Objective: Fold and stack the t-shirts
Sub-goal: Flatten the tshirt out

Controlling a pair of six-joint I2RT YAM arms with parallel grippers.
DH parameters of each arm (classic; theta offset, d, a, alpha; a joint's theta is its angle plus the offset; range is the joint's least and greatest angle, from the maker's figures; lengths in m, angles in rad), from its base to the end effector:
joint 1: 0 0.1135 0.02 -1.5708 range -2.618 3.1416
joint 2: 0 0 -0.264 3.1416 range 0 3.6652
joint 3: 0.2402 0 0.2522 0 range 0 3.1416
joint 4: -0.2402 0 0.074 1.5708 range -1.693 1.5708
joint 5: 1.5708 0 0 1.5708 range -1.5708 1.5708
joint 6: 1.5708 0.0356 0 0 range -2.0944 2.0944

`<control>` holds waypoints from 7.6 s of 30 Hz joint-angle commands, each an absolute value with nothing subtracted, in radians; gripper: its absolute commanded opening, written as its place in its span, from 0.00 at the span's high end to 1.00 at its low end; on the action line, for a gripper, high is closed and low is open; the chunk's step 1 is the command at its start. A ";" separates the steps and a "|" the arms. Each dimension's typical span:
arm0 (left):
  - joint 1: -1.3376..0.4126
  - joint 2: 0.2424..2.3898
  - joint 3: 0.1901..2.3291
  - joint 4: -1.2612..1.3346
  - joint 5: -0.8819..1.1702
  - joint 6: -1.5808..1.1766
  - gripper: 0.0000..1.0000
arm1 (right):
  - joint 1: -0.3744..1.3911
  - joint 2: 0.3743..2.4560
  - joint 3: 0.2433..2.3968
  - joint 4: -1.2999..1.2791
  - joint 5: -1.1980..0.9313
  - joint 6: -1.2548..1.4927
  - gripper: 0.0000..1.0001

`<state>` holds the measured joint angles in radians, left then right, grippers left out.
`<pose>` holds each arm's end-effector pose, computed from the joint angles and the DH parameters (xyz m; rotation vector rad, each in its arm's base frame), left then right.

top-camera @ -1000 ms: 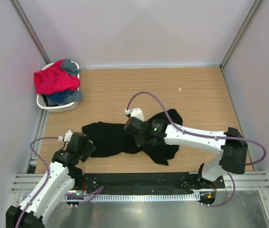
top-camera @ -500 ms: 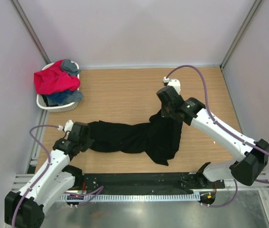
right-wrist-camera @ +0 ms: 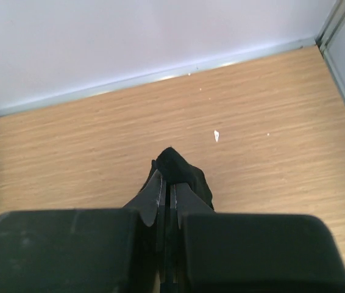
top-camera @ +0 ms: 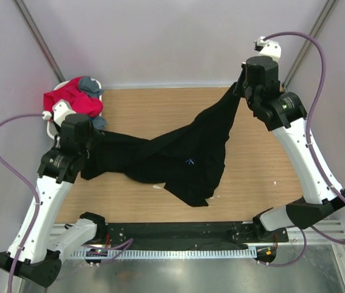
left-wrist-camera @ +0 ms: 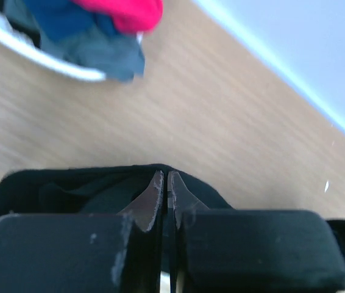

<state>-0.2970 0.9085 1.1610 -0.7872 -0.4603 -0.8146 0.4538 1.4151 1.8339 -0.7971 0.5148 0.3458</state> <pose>0.1681 -0.0349 0.3870 -0.7828 1.8960 -0.2068 0.2558 0.1052 0.4900 0.2325 1.8840 0.0405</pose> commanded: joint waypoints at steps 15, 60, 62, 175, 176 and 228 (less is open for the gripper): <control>-0.239 1.051 1.424 -0.816 -0.453 -0.763 1.00 | 0.445 1.347 2.067 -0.736 0.542 0.212 0.99; -0.279 0.620 0.364 -0.871 -0.095 -1.264 0.39 | 0.394 1.505 1.361 -0.727 0.411 0.356 0.99; -0.279 0.626 0.362 -0.868 -0.101 -1.262 0.44 | 0.394 1.499 1.359 -0.732 0.414 0.362 0.99; -0.184 1.134 1.988 -0.601 -0.157 -0.580 1.00 | 0.279 1.346 2.422 -0.600 0.428 0.049 0.99; -0.184 1.106 1.976 -0.604 -0.132 -0.600 1.00 | 0.279 1.323 2.416 -0.606 0.401 0.055 0.99; -0.190 0.919 0.804 -0.628 -0.222 -0.934 0.19 | 0.526 1.184 1.285 -1.034 0.609 0.496 0.99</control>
<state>-0.1944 0.8913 0.8310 -0.7315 -0.2306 -0.8787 0.5922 1.2156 1.2556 -1.0428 0.5457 0.5282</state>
